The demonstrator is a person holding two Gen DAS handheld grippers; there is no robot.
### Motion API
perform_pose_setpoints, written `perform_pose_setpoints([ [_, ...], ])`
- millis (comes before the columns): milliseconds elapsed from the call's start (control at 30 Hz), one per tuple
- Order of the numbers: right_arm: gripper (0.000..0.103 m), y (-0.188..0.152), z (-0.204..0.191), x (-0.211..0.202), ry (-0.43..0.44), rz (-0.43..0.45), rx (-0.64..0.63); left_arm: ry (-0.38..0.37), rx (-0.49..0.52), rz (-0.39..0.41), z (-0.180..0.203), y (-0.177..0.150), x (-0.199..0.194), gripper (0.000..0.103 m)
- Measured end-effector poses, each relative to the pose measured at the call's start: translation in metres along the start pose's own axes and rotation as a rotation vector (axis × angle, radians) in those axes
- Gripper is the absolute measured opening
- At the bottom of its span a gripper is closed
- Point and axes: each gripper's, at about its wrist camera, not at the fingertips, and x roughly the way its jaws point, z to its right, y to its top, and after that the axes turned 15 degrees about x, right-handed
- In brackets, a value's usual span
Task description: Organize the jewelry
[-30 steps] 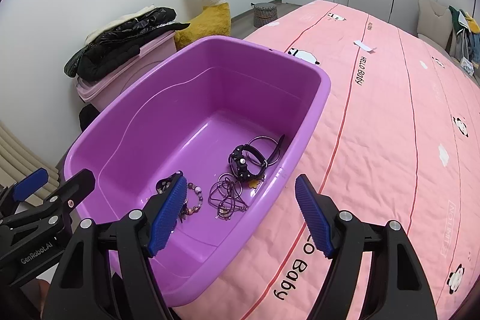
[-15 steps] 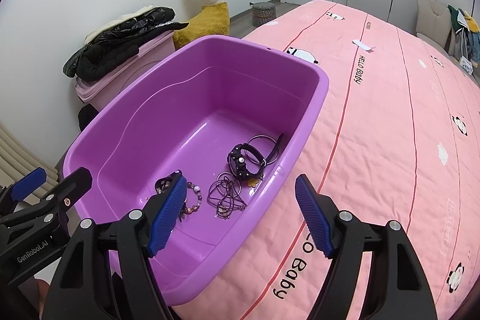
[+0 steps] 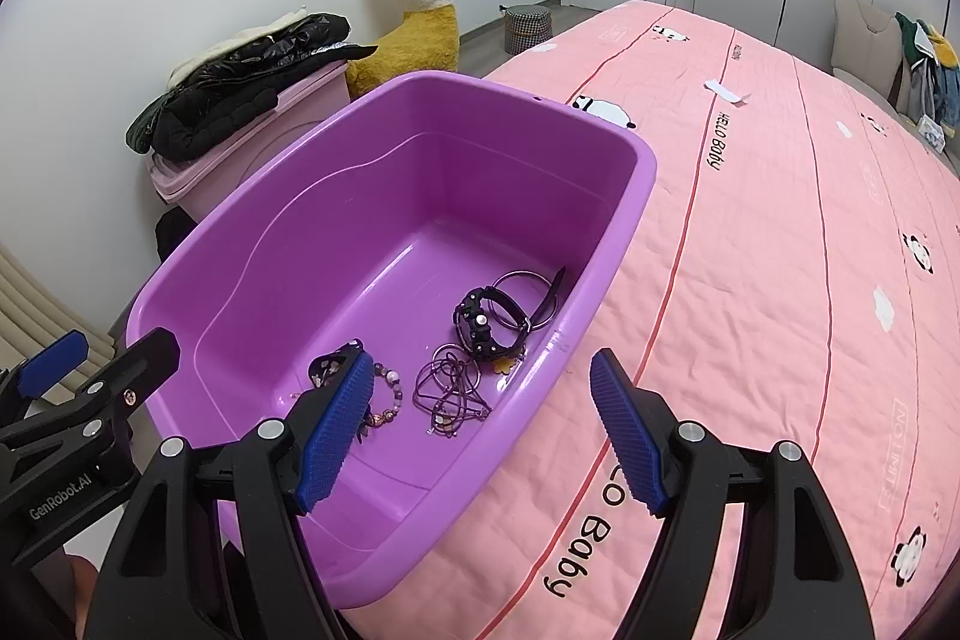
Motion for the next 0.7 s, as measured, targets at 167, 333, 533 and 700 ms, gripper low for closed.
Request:
perform_pose_setpoints([
  [167, 0.071, -0.0008, 0.0012, -0.0006, -0.001, 0.001, -0.002, 0.000, 0.000, -0.001, 0.0001, 0.0005, -0.0003, 0.097],
  [333, 0.071, -0.0011, 0.0008, -0.0006, -0.001, 0.001, -0.004, -0.002, -0.002, 0.000, 0.0001, 0.0001, -0.0003, 0.097],
  [533, 0.071, -0.0014, 0.0007, -0.0006, -0.002, 0.001, -0.002, -0.010, 0.000, -0.001, 0.0007, 0.0004, -0.0004, 0.097],
  [700, 0.071, -0.0013, 0.0003, -0.0005, -0.001, 0.001, -0.003, -0.003, 0.000, 0.005, 0.0014, 0.0013, -0.0019, 0.097],
])
